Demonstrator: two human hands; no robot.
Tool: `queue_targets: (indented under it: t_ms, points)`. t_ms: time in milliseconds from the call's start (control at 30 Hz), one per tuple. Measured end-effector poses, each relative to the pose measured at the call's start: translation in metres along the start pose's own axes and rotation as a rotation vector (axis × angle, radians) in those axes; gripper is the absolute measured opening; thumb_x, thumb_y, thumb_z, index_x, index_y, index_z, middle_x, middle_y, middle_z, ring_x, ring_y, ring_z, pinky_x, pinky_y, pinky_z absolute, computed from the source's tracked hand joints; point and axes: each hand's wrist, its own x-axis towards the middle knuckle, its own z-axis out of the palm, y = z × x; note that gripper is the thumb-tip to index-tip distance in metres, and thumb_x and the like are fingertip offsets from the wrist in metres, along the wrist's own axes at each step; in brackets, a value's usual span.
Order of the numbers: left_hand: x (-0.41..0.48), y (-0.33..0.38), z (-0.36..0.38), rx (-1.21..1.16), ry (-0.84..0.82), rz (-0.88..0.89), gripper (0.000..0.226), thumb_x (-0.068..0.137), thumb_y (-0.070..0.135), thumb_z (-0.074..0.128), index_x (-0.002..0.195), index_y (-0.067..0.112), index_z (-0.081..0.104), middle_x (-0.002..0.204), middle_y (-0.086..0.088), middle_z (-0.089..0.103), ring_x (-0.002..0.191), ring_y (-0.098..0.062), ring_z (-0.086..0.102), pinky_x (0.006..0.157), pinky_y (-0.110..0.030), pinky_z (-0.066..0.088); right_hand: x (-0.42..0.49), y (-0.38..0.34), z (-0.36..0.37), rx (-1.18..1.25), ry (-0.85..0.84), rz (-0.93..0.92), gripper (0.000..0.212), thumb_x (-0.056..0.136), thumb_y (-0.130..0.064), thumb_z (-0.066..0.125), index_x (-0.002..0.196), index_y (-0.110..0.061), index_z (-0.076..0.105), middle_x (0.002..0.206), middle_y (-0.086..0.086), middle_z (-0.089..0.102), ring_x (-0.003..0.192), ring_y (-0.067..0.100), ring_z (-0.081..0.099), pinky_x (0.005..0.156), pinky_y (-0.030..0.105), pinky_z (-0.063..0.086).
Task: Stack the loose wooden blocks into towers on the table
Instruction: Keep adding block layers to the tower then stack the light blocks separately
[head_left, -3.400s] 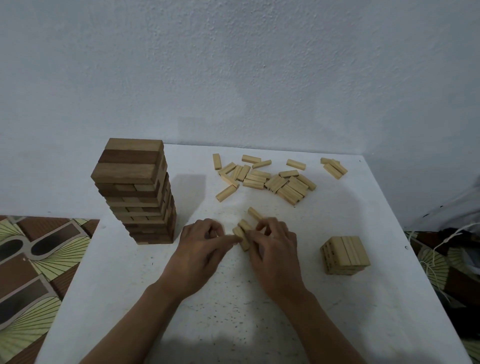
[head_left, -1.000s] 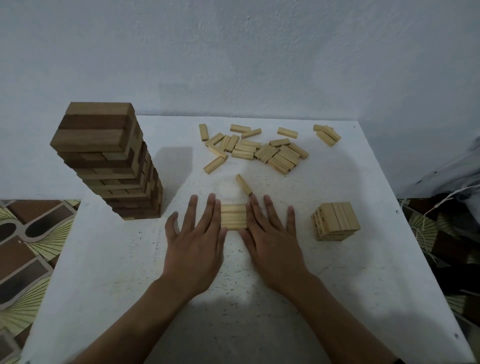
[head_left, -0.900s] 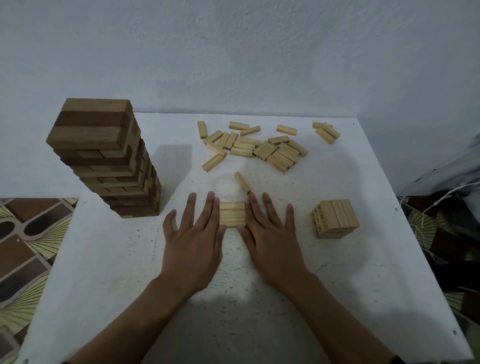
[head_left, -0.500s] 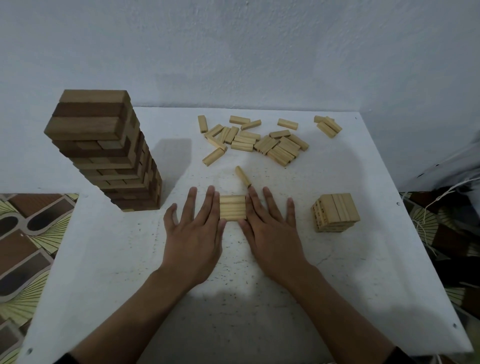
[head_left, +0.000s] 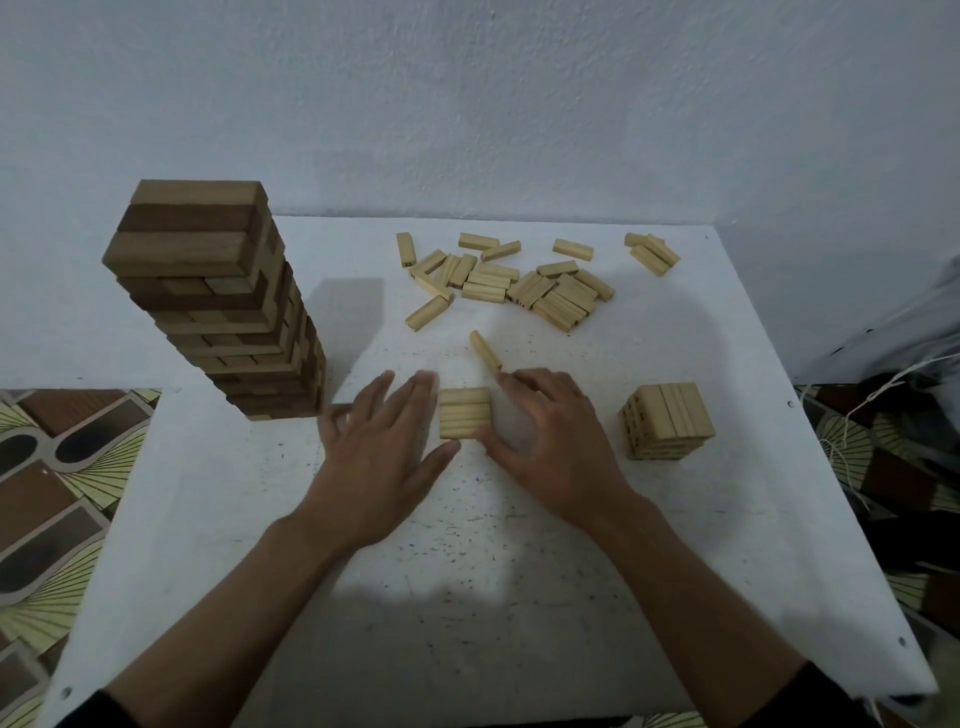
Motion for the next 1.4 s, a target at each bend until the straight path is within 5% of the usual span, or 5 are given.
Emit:
queue_targets:
  t_ms: [133,400,733,1133,1400]
  points:
    - [0.014,-0.006,-0.017,-0.025,0.010,0.072,0.085,0.082,0.077,0.036,0.151,0.028,0.040,0.144,0.000,0.045,0.133,-0.021,0.034,0.097,-0.051,0.032,0.016,-0.008,-0.012,-0.081,-0.192,-0.027,0.075,0.085,-0.052,0.071,0.148,-0.019,0.044,0.133,0.003,0.043,0.123,0.020,0.039,0.101,0.042,0.045]
    - [0.029,-0.011,-0.015,0.002,0.007,0.144,0.073,0.078,0.072,0.037,0.135,0.031,0.057,0.129,0.003,0.049,0.121,-0.021,0.042,0.086,-0.042,0.025,0.023,-0.009,-0.013,-0.090,-0.246,-0.001,0.061,0.084,-0.051,0.074,0.133,-0.020,0.057,0.125,0.004,0.044,0.117,0.022,0.042,0.095,0.041,0.047]
    - [0.030,-0.016,-0.015,0.014,0.009,0.191,0.067,0.083,0.068,0.039,0.133,0.028,0.060,0.126,0.004,0.052,0.113,-0.022,0.050,0.084,-0.043,0.034,0.025,-0.003,-0.008,-0.087,-0.235,-0.045,0.061,0.083,-0.051,0.074,0.132,-0.019,0.060,0.124,-0.002,0.046,0.113,0.017,0.041,0.087,0.026,0.035]
    - [0.029,-0.011,-0.023,-0.123,0.057,0.325,0.060,0.091,0.059,0.053,0.132,0.016,0.056,0.121,0.000,0.052,0.101,-0.017,0.053,0.075,-0.040,0.050,0.017,-0.012,-0.026,-0.220,-0.251,-0.161,0.057,0.095,-0.054,0.057,0.137,-0.016,0.048,0.137,-0.001,0.040,0.121,0.021,0.042,0.096,0.042,0.047]
    - [0.051,0.031,-0.067,-0.280,0.191,0.428,0.059,0.086,0.058,0.058,0.127,0.016,0.057,0.119,0.005,0.051,0.097,-0.010,0.053,0.073,-0.014,0.044,0.012,0.003,-0.092,-0.066,-0.119,-0.158,0.066,0.090,-0.057,0.060,0.143,-0.020,0.048,0.139,-0.008,0.041,0.129,0.009,0.035,0.104,0.028,0.036]
